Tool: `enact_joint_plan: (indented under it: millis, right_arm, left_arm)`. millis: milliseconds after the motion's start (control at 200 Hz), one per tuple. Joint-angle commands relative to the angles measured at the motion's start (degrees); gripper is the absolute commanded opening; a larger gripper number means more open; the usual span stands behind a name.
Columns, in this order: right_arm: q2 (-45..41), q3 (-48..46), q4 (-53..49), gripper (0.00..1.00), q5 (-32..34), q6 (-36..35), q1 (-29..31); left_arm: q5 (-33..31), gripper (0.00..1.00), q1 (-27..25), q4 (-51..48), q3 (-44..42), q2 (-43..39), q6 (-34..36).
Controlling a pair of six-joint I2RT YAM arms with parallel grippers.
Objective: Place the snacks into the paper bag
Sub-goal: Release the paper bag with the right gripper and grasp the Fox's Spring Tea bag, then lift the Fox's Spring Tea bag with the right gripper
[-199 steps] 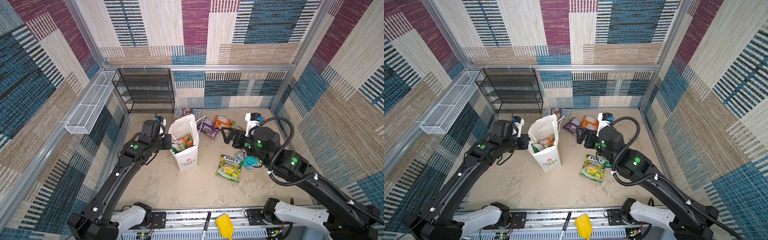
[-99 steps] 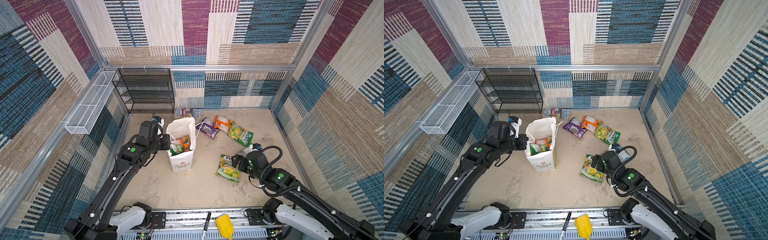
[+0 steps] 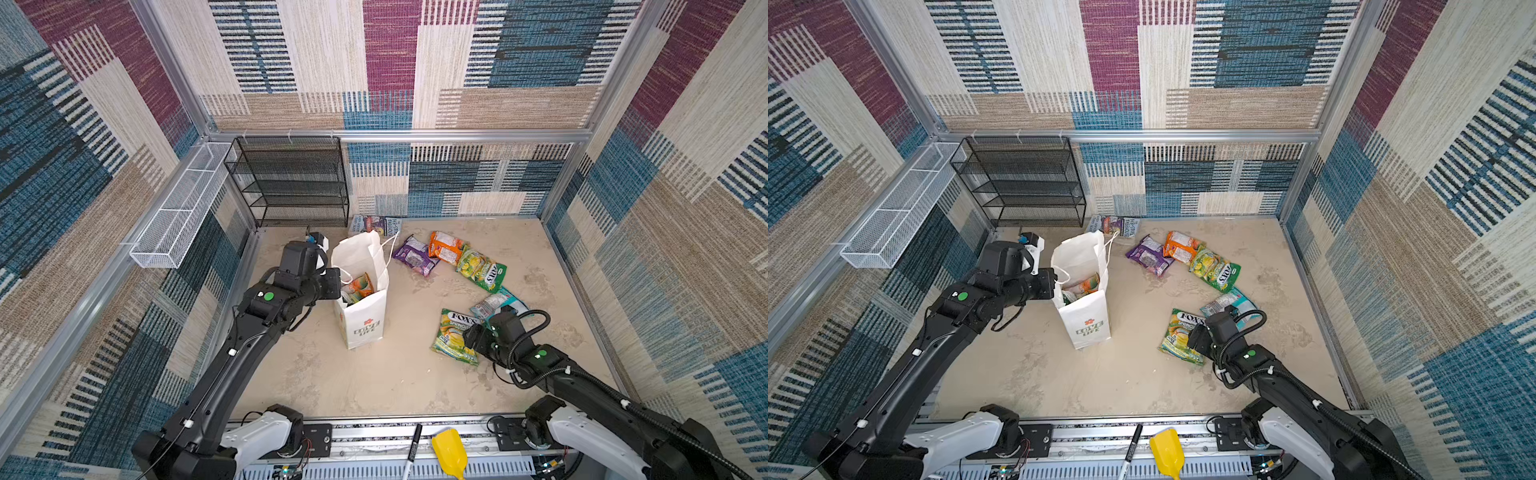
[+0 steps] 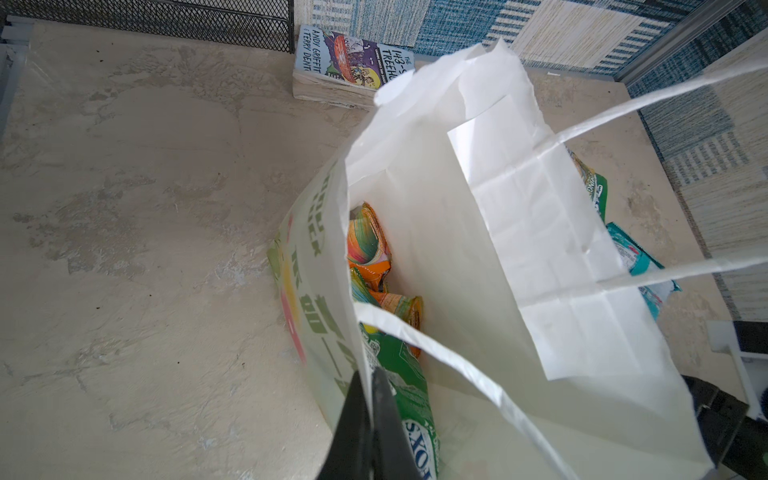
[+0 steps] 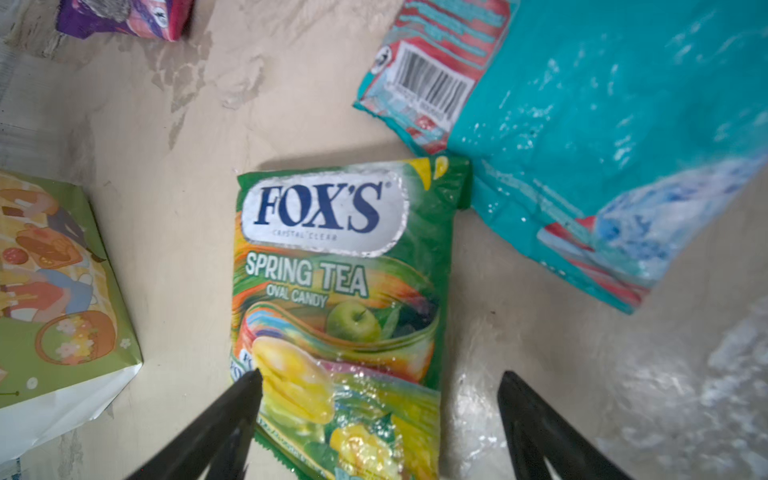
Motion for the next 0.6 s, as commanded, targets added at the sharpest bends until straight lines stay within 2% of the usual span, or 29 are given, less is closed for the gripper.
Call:
enact_joint_plan:
  millis: [0, 275, 426, 596]
  right_arm:
    - [1.4, -0.9, 7.3, 0.86, -4.2, -1.4, -1.3]
    - [6.0, -0.4, 11.3, 0.63, -4.6, -4.2, -2.1]
    - [9.1, -0.8, 13.2, 0.56, -4.8, -4.9, -2.3]
    - [12.8, -0.9, 15.4, 0.44, -5.7, -4.8, -2.4]
  left_arm:
    - [0.4, 0.00, 0.0, 4.3, 0.4, 0.0, 0.3]
    - [1.7, 0.00, 0.1, 4.3, 0.7, 0.1, 0.2]
    - [2.5, 0.00, 0.4, 4.4, 0.7, -0.4, 0.2]
    - [2.2, 0.00, 0.9, 4.6, 0.5, 0.2, 0.4]
